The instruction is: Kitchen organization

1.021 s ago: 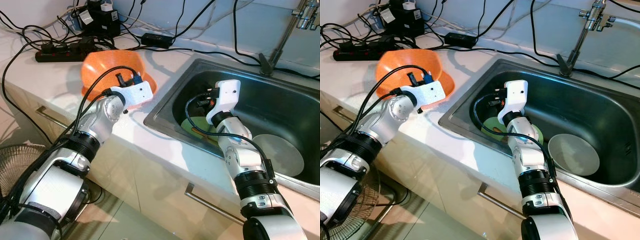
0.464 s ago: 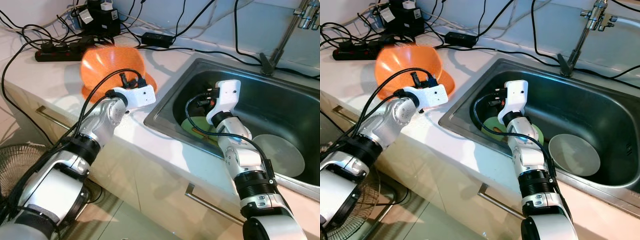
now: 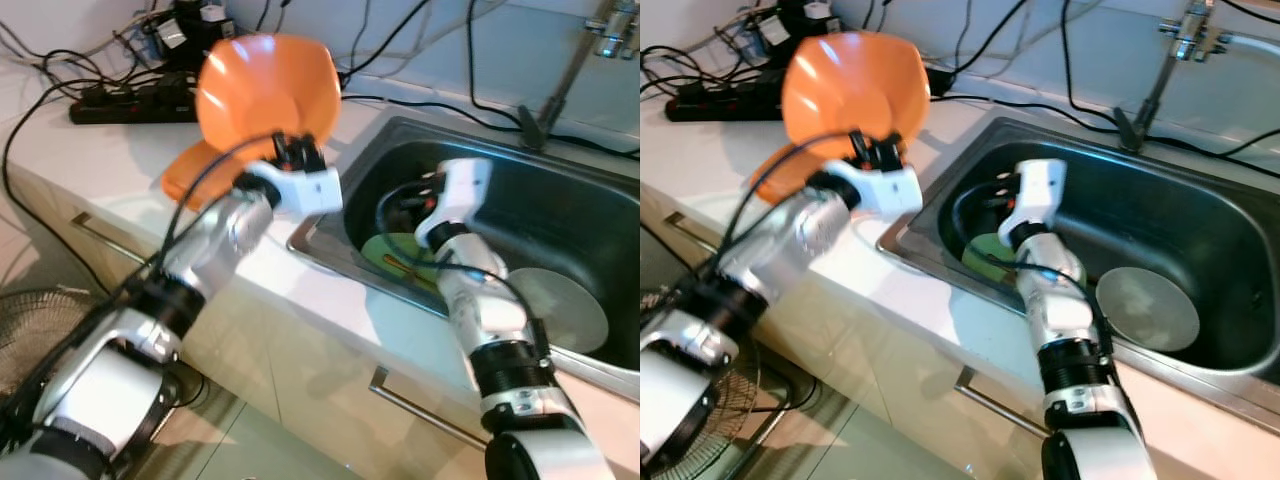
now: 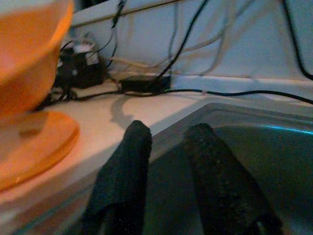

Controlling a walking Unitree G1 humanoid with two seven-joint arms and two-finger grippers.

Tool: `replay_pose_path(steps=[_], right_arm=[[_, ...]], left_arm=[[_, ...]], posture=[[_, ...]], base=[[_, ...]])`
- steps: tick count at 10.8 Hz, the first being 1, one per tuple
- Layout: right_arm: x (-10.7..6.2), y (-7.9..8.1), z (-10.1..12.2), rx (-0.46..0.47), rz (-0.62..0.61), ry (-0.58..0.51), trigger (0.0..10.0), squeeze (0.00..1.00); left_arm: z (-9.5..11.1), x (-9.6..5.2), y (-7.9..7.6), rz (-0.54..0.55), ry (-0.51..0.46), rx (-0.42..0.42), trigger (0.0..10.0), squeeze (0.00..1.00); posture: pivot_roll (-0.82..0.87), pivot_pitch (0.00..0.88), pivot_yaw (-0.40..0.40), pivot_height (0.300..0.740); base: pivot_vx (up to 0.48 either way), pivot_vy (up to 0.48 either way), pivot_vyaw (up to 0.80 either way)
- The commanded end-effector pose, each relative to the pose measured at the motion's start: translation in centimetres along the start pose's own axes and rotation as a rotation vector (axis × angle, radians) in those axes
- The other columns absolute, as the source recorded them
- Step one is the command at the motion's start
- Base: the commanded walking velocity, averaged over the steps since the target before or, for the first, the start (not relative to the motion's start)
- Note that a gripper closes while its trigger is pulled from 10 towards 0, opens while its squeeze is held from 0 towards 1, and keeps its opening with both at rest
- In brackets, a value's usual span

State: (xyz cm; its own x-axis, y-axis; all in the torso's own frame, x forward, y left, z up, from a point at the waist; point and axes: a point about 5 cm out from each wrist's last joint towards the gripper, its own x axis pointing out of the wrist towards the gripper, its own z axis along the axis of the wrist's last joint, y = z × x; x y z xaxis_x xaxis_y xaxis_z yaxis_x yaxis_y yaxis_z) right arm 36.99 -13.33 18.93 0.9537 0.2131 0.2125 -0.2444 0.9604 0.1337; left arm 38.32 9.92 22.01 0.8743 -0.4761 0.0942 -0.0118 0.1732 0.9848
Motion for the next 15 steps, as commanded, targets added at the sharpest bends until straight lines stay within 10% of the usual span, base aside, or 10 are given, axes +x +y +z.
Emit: replay_pose_path(steps=[1, 4, 5, 15], right_arm=[[0.5, 0.0, 1.7, 0.012, 0.007, -0.047, 10.0, 1.00], [1.0, -0.1, 4.1, 0.208, 0.042, -0.074, 10.0, 1.00], [1.1, 0.5, 4.4, 0.248, 0.090, -0.061, 10.0, 0.00], [0.8, 1.8, 3.4, 0.263, 0.166, 0.052, 10.0, 0.00]], left_arm=[[0.7, 0.0, 0.5, 0.021, -0.039, 0.012, 10.0, 0.00], [2.1, -0.3, -1.1, -0.030, -0.095, -0.013, 10.0, 0.00], [2.7, -0.3, -1.5, -0.046, -0.125, -0.014, 10.0, 0.00], [6.3, -0.6, -1.3, -0.035, -0.321, -0.011, 10.0, 0.00]], posture=[[0.16, 0.037, 0.012, 0.740], [0.15, 0.029, 0.015, 0.740], [0.15, 0.027, 0.015, 0.740], [0.16, 0.053, 0.009, 0.740]], base=[[0.000, 0.000, 0.00], [0.000, 0.000, 0.00], [0.000, 0.000, 0.00], [0.000, 0.000, 0.00]])
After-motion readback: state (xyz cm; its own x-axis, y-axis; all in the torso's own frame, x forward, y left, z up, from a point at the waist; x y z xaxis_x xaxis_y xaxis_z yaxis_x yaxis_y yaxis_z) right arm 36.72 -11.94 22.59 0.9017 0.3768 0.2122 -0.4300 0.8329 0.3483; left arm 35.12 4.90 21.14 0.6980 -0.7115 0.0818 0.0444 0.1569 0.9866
